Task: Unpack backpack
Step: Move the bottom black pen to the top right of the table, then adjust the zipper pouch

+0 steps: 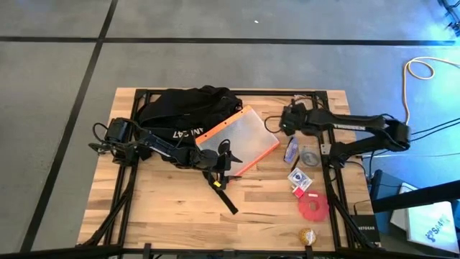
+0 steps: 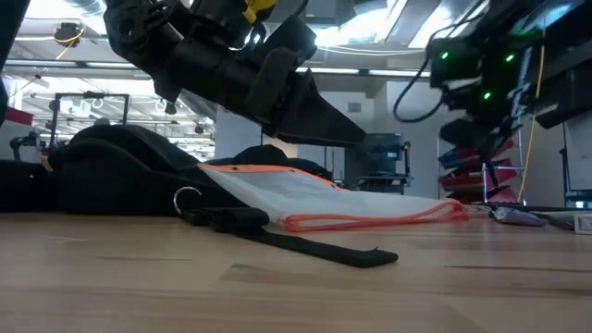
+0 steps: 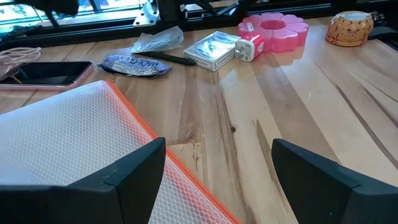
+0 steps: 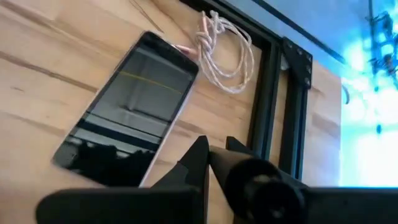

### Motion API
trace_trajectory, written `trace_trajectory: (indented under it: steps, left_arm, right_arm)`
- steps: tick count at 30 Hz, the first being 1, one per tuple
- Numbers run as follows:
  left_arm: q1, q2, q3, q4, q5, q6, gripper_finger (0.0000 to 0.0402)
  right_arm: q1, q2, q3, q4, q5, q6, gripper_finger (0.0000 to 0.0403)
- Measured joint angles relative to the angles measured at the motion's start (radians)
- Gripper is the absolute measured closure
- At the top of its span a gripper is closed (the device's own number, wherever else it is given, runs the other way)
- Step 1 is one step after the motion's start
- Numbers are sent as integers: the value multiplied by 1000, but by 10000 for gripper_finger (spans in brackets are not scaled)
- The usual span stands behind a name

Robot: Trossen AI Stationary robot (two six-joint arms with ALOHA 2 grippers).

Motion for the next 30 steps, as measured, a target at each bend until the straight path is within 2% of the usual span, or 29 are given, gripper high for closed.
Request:
trace_trajectory:
  steps: [5,10,16,19,27,30]
  left_arm:
    - [0,0,0,0,0,0,124]
    - [0,0,0,-1,0,0,124]
    - [0,0,0,-7,0,0,124]
    - [0,0,0,-20,0,0,124]
    - [0,0,-2,-52,0,-4,124]
    - [0,0,-2,-54,-10,-2,124]
  right_arm:
    - [-83,136,0,97,-53,-172,384]
    - [-150,261,1,104,-52,-243,384]
    - [-161,327,2,156,-26,-306,372]
    - [-161,327,2,181,-33,-307,342]
    - [-160,326,1,179,-33,-331,217]
    - [-143,326,4,177,-34,-328,182]
